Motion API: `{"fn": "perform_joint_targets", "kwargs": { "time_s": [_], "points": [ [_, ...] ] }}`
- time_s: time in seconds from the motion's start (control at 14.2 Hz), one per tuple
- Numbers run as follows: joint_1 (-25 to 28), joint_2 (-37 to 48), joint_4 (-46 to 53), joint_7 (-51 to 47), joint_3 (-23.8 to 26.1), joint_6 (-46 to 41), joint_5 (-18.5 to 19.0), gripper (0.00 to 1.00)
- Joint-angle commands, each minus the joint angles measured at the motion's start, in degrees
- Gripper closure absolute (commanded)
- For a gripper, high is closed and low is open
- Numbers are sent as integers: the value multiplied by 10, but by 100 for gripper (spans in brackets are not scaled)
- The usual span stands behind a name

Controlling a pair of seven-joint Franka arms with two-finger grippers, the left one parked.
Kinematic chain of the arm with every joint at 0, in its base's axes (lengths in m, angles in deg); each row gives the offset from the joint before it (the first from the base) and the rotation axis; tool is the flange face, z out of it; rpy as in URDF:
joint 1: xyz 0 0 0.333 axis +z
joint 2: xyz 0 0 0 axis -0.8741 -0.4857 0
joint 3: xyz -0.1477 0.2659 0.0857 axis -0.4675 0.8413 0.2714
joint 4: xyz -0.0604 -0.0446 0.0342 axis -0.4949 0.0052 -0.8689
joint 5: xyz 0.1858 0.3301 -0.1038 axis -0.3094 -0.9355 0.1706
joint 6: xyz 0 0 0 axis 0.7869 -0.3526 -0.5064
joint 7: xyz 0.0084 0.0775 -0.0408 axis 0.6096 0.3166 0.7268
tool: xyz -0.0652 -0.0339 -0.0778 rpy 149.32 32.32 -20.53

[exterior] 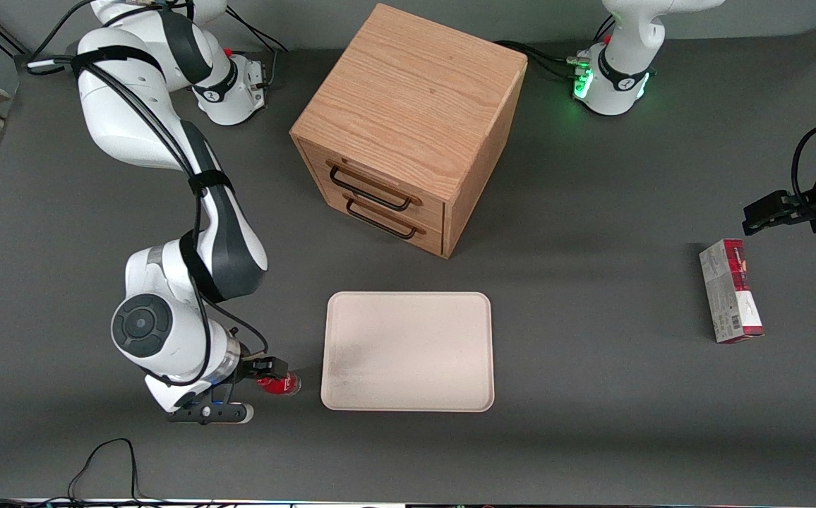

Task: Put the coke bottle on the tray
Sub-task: 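Lower the right gripper and close it around the bottle cap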

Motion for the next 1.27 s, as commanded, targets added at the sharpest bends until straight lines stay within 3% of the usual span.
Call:
{"fn": "perform_joint_targets", "kwargs": {
  "time_s": [0.0,0.49,0.56,0.71,1.2],
  "points": [
    [3,-20,19,-5,0,5,10,0],
    [5,-31,18,-8,0,19,10,3],
    [9,-31,18,-12,0,19,10,17],
    [9,-29,18,-13,1,11,9,99],
    [7,-28,18,-31,3,6,7,100]
  ]
}}
